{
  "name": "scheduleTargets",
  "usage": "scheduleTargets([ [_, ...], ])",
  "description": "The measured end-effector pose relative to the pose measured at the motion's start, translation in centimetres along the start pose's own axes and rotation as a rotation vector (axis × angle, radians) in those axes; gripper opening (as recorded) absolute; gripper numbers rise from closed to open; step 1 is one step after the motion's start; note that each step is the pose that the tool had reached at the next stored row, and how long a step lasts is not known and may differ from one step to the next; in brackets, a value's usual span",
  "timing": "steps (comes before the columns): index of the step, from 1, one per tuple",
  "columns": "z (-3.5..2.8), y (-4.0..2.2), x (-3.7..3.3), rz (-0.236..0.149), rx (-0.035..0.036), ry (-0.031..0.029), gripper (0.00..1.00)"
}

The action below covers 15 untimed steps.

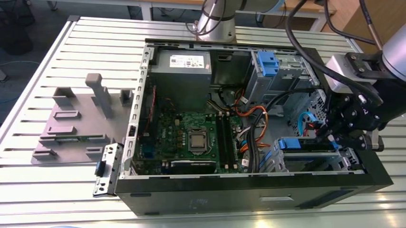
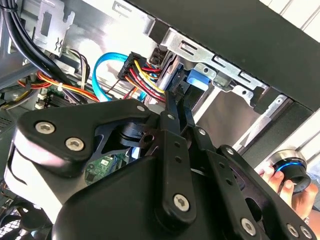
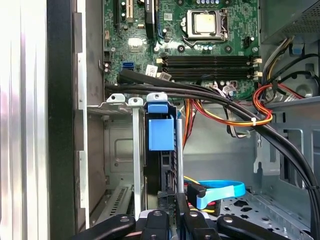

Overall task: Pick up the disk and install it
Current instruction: 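Insert the first disk wire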

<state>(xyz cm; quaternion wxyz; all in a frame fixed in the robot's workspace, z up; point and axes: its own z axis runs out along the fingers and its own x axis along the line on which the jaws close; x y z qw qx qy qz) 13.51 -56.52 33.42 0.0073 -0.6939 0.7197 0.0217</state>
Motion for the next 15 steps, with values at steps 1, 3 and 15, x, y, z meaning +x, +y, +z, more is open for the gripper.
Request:
scheduleTargets([
  [1, 0.02, 0.02, 0.00, 0.000, 0.0000, 0.0001, 0.18],
  [3, 0.08, 0.05, 0.00, 0.000, 0.0000, 0.0002, 0.18],
  [15, 0.47, 0.05, 0.05, 0.000, 0.0000, 0.0007, 0.18],
])
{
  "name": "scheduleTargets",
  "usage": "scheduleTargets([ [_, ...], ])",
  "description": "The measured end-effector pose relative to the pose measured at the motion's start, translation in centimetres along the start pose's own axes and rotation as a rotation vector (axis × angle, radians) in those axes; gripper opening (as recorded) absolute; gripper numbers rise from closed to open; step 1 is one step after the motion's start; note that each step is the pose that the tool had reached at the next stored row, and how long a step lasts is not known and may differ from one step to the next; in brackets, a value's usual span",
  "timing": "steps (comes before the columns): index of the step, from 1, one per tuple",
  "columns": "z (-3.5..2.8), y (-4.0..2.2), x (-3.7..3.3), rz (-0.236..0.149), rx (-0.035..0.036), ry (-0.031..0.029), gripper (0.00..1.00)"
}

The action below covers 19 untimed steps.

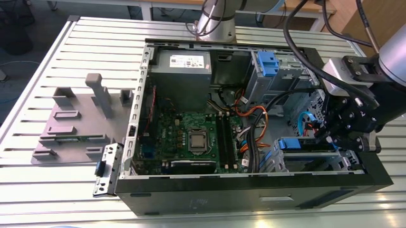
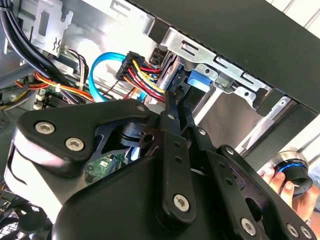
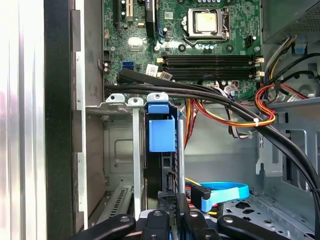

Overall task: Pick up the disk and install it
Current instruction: 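Insert the first disk wire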

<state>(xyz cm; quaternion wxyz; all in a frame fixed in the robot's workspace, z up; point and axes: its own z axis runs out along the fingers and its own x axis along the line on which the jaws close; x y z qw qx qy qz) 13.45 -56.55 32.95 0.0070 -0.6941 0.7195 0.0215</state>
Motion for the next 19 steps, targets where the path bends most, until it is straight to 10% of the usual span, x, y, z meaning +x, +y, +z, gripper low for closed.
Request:
scheduleTargets([
  [19, -0.09, 0.00, 0.00, 0.000, 0.0000, 0.0012, 0.25],
])
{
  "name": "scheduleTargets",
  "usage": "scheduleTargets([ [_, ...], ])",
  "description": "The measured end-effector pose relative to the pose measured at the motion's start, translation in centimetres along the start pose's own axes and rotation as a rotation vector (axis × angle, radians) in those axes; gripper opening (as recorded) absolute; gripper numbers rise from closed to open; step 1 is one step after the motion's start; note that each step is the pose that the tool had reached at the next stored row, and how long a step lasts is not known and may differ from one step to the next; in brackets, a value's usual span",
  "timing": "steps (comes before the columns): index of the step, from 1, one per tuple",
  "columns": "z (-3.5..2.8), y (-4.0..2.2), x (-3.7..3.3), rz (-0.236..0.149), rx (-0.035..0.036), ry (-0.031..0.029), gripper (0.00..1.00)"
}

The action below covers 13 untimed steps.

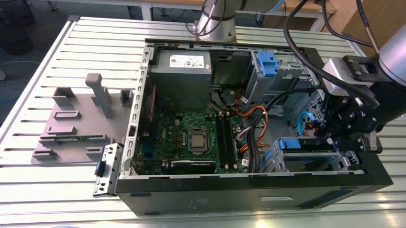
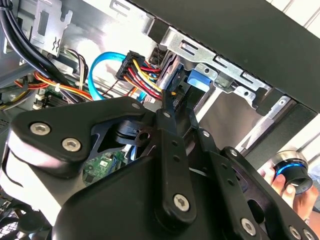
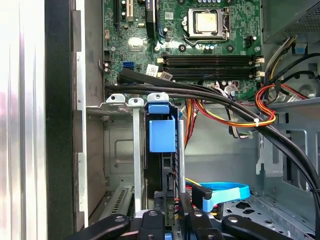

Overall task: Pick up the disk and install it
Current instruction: 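Insert the first disk wire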

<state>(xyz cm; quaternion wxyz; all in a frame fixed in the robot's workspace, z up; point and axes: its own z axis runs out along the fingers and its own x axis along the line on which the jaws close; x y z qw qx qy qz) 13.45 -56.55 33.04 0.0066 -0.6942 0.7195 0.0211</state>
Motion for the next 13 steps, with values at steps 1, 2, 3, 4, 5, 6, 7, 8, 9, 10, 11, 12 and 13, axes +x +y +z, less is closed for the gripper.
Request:
scheduleTargets([
  [1, -0.07, 0.00, 0.00, 0.000, 0.0000, -0.0002, 0.25],
  [2, -0.12, 0.00, 0.02, 0.000, 0.0000, -0.0003, 0.25],
  [3, -0.23, 0.00, 0.02, 0.000, 0.0000, -0.0001, 0.25],
  [4, -0.34, 0.01, 0.01, 0.000, 0.0000, 0.0000, 0.25],
  [5, -0.48, 0.01, 0.01, 0.000, 0.0000, -0.0001, 0.25],
  [6, -0.61, 0.01, 0.01, 0.000, 0.0000, -0.0002, 0.25],
  [7, -0.71, 0.01, 0.00, 0.000, 0.0000, -0.0002, 0.25],
  [8, -0.76, 0.01, 0.00, 0.000, 0.0000, -0.0004, 0.25],
  [9, -0.79, 0.02, 0.00, 0.000, -0.0001, -0.0008, 0.25],
  [10, -0.80, 0.02, 0.00, 0.000, -0.0001, -0.0017, 0.25],
  [11, -0.81, 0.02, 0.00, 0.000, -0.0001, -0.0024, 0.25],
  [12, -0.82, 0.01, 0.00, 0.000, -0.0004, -0.0034, 0.25],
  [13, -0.82, -0.01, -0.01, 0.000, -0.0008, -0.0037, 0.24],
])
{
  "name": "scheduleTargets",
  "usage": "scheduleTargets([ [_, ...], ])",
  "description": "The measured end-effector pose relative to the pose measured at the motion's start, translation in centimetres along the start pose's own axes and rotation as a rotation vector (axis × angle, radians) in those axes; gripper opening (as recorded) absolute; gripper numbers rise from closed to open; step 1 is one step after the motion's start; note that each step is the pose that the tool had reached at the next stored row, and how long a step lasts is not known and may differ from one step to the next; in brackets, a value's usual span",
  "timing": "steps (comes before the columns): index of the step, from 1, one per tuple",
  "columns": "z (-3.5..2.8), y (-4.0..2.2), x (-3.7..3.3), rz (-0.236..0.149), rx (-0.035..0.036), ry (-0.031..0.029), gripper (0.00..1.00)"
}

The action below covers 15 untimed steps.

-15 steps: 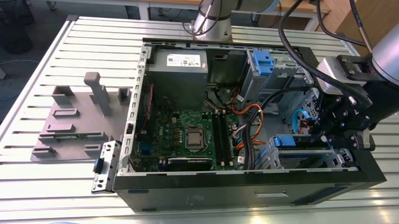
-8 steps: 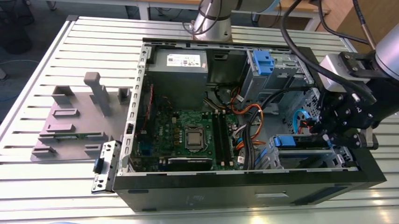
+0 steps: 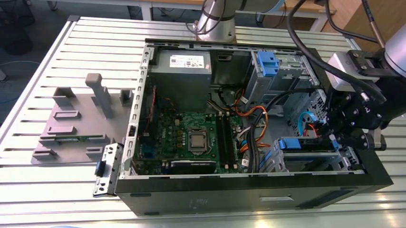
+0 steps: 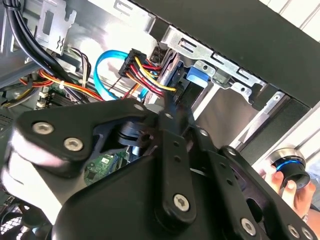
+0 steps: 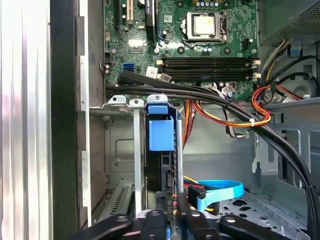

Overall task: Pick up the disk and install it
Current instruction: 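Insert the first disk wire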

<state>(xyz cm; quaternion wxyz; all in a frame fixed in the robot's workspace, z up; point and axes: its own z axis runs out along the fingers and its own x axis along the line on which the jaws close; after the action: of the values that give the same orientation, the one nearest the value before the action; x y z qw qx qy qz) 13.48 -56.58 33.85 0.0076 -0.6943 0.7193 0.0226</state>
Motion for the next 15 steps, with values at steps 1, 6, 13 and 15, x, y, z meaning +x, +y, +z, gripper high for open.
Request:
scheduleTargets([
  [1, 0.00, -0.02, 0.00, 0.000, -0.0005, -0.0003, 0.18],
  [6, 0.01, -0.34, 0.00, -0.006, -0.0065, -0.0018, 0.11],
  [13, 0.01, -0.80, -0.02, -0.009, -0.0163, -0.0407, 0.11],
  [15, 0.02, -0.83, -0.02, -0.010, -0.0176, -0.0750, 0.11],
])
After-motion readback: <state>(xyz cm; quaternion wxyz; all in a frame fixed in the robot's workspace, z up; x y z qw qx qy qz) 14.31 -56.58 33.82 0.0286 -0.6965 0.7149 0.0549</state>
